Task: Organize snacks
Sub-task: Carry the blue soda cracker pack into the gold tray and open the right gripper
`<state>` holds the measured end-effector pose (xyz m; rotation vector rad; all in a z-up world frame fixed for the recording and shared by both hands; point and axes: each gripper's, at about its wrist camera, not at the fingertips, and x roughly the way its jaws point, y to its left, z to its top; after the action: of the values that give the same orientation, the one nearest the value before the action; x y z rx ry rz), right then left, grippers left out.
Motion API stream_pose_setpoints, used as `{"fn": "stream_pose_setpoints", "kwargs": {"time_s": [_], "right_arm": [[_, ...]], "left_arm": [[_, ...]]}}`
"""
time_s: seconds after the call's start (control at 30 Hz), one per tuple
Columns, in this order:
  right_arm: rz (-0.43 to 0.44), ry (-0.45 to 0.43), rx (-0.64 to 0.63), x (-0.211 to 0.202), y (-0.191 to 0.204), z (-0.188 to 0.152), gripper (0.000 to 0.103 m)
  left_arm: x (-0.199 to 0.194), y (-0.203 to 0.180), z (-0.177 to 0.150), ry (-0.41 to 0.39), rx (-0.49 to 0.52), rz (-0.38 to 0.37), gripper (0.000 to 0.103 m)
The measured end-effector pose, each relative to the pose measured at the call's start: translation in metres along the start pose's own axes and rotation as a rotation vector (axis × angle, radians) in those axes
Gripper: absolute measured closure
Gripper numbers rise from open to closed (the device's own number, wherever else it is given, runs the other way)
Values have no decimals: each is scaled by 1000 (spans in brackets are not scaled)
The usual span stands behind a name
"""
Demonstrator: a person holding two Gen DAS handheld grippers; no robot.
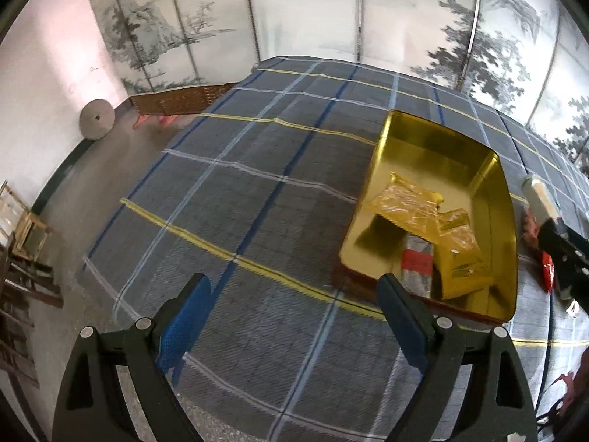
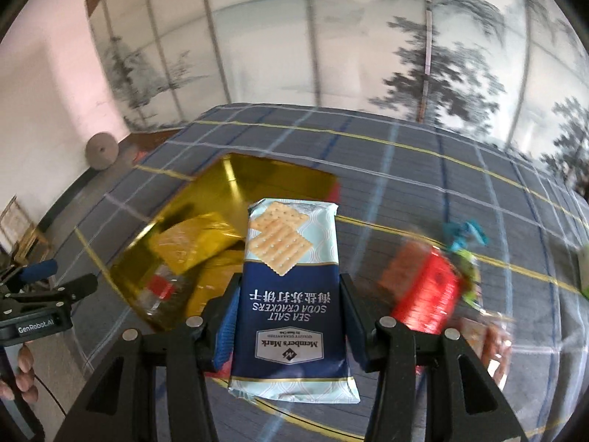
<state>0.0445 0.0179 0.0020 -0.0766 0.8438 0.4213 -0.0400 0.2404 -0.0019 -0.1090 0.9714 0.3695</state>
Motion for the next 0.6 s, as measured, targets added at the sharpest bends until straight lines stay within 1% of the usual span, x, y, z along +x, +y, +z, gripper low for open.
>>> {"fn": "stream_pose_setpoints", "kwargs": {"time_s": [0.17, 0.37, 0.6], "right_arm": [[22, 26, -29, 16, 27, 3, 53], [37, 48, -58, 28, 43, 3, 53], [30, 72, -79, 45, 54, 3, 53]], "left_arm": [[-2, 11, 0, 2, -23, 15, 13], [-4, 19, 2, -2, -36, 29, 13], [-3, 30, 2, 8, -57, 42, 13]]}}
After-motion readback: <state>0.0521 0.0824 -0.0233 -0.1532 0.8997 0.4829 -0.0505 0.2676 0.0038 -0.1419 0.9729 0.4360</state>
